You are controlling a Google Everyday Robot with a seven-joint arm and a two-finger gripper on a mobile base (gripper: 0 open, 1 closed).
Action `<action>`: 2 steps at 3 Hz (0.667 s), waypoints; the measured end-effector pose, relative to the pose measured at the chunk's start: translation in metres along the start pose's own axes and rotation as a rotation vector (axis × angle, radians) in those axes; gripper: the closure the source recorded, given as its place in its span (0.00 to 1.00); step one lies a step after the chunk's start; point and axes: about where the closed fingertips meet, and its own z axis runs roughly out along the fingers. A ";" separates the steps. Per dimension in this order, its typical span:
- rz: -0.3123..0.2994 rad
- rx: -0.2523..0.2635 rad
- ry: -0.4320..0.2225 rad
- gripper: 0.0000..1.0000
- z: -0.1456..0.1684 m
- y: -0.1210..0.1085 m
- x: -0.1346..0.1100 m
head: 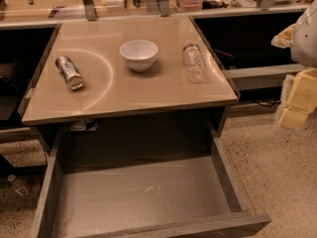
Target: Place redbull can into top drawer
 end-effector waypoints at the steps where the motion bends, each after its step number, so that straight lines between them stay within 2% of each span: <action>1: 0.000 0.000 0.000 0.00 0.000 0.000 0.000; 2: 0.026 -0.014 -0.047 0.00 0.002 0.003 -0.015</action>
Offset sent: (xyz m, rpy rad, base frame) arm 0.0025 0.0389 -0.0034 0.1402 0.0349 -0.0263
